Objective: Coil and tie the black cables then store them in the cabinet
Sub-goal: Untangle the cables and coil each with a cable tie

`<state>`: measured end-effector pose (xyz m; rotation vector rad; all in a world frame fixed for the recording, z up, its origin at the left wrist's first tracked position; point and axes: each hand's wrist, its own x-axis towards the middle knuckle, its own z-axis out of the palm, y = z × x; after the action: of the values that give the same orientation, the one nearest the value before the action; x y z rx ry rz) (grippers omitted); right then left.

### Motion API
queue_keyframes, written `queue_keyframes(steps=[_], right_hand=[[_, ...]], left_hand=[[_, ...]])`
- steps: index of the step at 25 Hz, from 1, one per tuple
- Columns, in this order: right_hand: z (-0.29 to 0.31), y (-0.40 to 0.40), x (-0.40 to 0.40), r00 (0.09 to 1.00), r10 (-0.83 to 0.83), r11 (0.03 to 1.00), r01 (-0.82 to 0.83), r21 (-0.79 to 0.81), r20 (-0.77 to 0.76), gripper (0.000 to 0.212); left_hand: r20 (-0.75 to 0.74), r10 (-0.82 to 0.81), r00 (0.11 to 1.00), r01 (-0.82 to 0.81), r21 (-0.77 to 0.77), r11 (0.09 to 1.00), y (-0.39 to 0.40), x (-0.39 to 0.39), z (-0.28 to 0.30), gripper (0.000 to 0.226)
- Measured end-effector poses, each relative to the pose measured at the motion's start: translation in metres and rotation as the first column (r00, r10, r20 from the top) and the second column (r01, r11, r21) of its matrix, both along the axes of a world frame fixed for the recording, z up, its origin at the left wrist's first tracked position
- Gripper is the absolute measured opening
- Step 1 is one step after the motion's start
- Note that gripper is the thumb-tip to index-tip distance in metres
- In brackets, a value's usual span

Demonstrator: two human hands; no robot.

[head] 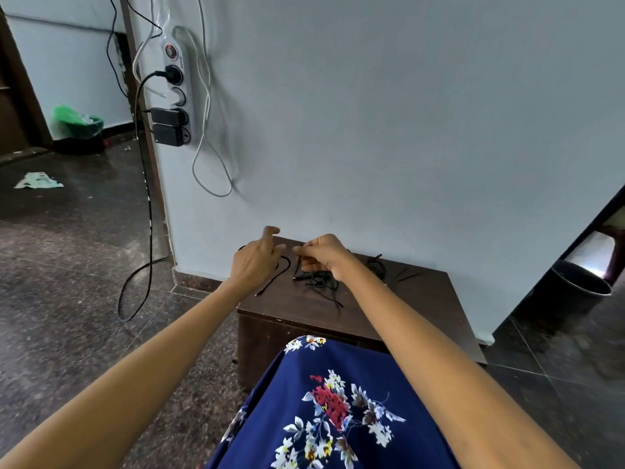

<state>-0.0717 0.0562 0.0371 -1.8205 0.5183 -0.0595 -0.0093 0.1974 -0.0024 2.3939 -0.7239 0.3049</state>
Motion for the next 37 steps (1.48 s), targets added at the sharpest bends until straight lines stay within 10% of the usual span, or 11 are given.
queue_keyframes(steps=[4,7,12,15,22,37], right_hand=[[-0.031,0.019,0.006,0.975,-0.201,0.978,0.194,0.074,0.094,0.023],[-0.039,0.028,0.005,0.963,-0.235,0.968,0.221,0.119,0.129,0.02],[-0.039,0.034,0.002,0.968,-0.029,0.881,0.142,-0.451,0.248,0.04],[-0.042,0.034,-0.001,0.949,0.052,0.841,0.127,-0.526,0.312,0.035],[-0.057,0.025,-0.01,0.923,-0.079,0.977,0.147,-0.154,0.378,0.028],[-0.072,0.034,-0.005,0.911,-0.119,0.993,0.117,0.029,0.395,0.01]], left_hand=[[-0.428,-0.058,0.902,-0.054,-0.245,0.968,-0.006,-0.004,0.005,0.024],[-0.723,-0.19,0.664,-0.163,-0.389,0.907,0.0,-0.007,0.005,0.024],[-0.878,-0.287,0.382,-0.315,-0.416,0.853,0.007,-0.002,0.009,0.025],[-0.903,-0.323,0.284,-0.336,-0.41,0.848,0.011,-0.002,0.01,0.016],[-0.896,-0.309,0.319,-0.386,-0.42,0.821,0.007,-0.003,0.004,0.02],[-0.896,-0.277,0.348,-0.368,-0.402,0.838,0.014,0.008,-0.001,0.018]])
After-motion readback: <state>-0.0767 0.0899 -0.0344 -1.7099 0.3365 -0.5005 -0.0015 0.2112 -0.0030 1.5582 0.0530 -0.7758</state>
